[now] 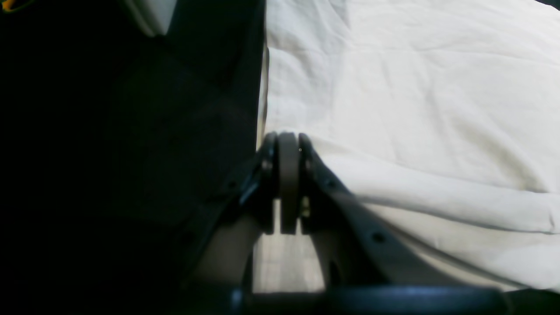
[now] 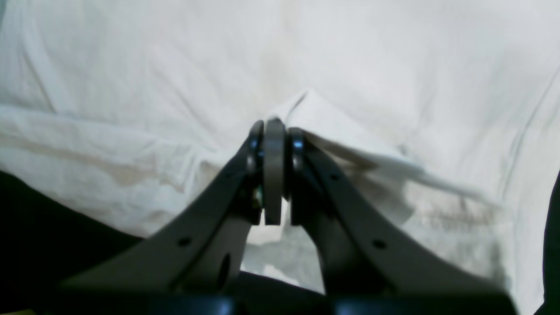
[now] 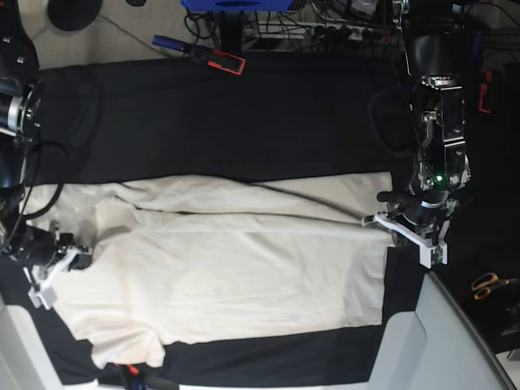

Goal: Fold the T-shirt properly
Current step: 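Fold the lifted edge over the shirt body with both grippers, then open both grippers and raise them off the folded shirt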

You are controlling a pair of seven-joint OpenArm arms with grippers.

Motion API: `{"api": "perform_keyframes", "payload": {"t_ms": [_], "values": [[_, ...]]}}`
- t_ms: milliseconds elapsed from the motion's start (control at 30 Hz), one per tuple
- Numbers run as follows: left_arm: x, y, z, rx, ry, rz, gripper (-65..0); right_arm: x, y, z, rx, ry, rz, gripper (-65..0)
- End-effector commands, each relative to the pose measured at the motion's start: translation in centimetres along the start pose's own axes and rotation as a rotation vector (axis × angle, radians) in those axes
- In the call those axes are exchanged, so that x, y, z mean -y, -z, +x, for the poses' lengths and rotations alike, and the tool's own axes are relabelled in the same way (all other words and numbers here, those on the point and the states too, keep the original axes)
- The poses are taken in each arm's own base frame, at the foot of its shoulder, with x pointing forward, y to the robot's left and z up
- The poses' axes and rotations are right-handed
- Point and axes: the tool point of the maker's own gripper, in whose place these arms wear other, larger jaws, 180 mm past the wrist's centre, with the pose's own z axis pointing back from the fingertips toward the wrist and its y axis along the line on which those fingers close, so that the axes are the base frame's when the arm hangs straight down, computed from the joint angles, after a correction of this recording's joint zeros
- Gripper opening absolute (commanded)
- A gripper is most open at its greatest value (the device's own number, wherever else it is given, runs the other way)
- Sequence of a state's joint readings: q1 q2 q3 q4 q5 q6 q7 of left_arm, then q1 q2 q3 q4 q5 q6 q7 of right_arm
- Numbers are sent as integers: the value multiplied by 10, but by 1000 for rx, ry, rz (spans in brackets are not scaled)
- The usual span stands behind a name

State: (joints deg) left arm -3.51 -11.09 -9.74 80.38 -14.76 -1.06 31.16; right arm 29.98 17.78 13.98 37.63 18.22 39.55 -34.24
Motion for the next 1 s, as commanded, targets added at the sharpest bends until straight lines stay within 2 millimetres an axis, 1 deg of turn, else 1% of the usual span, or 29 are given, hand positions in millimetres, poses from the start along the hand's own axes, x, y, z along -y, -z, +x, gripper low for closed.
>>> {"api": "perform_keyframes", "payload": {"t_ms": [0, 33, 67, 100, 133, 200, 233, 267, 300, 333, 367, 433, 500, 567, 600, 633, 667, 700, 733, 767, 833, 900, 967], "values": [[-3, -1, 21, 56, 8, 8, -650, 3, -9, 31, 82, -12, -1, -641], [-3, -1, 21, 56, 8, 8, -650, 4, -9, 31, 83, -10, -1, -639], [-4, -1, 21, 57, 7, 9, -650, 4, -9, 31, 85, -10, -1, -623], [-6, -1, 22, 58, 6, 13, -650, 4, -10, 33, 93, -10, -1, -587], [-7, -1, 22, 58, 3, 16, -650, 4, -10, 36, 109, -10, -1, -542], [-7, -1, 23, 60, 3, 17, -650, 3, -10, 41, 146, -6, 2, -428], [-8, -1, 23, 61, 1, 19, -650, 2, -10, 43, 161, -4, 4, -351], [-8, -1, 23, 62, 1, 19, -632, 2, -11, 45, 168, -3, 3, -290], [-8, -1, 23, 62, 1, 18, -553, 3, -12, 47, 182, 5, 2, -225], [-8, -1, 23, 62, 1, 18, -474, 6, -15, 50, 196, 19, -2, -191], [-8, -1, 25, 66, 0, 19, -403, 9, -17, 52, 213, 40, -5, -180], [-7, -2, 27, 74, -3, 15, -286, 18, -24, 58, 255, 82, -14, -188], [-6, -2, 37, 103, -5, 12, -221, 24, -30, 61, 281, 112, -22, -189], [-8, -3, 45, 138, -14, 16, -189, 31, -39, 67, 321, 130, -37, -189], [-9, -5, 51, 160, -23, 21, -184, 36, -44, 67, 338, 142, -47, -191], [-11, -10, 58, 184, -27, 23, -181, 42, -50, 62, 341, 156, -63, -191], [-6, -16, 65, 210, -32, 16, -181, 50, -59, 58, 346, 166, -85, -191], [-3, -21, 65, 220, -38, 10, -183, 56, -68, 55, 354, 184, -103, -191], [-2, -28, 64, 230, -37, 9, -183, 57, -72, 48, 358, 213, -111, -191], [0, -34, 56, 224, -34, 6, -183, 61, -80, 40, 364, 255, -126, -191], [7, -45, 31, 188, -23, -8, -184, 75, -98, 6, 364, 373, -171, -191], [9, -55, 3, 139, -24, -11, -186, 79, -110, -25, 352, 461, -207, -191], [8, -69, -18, 103, -10, -9, -186, 80, -119, -55, 328, 516, -240, -191]]}}
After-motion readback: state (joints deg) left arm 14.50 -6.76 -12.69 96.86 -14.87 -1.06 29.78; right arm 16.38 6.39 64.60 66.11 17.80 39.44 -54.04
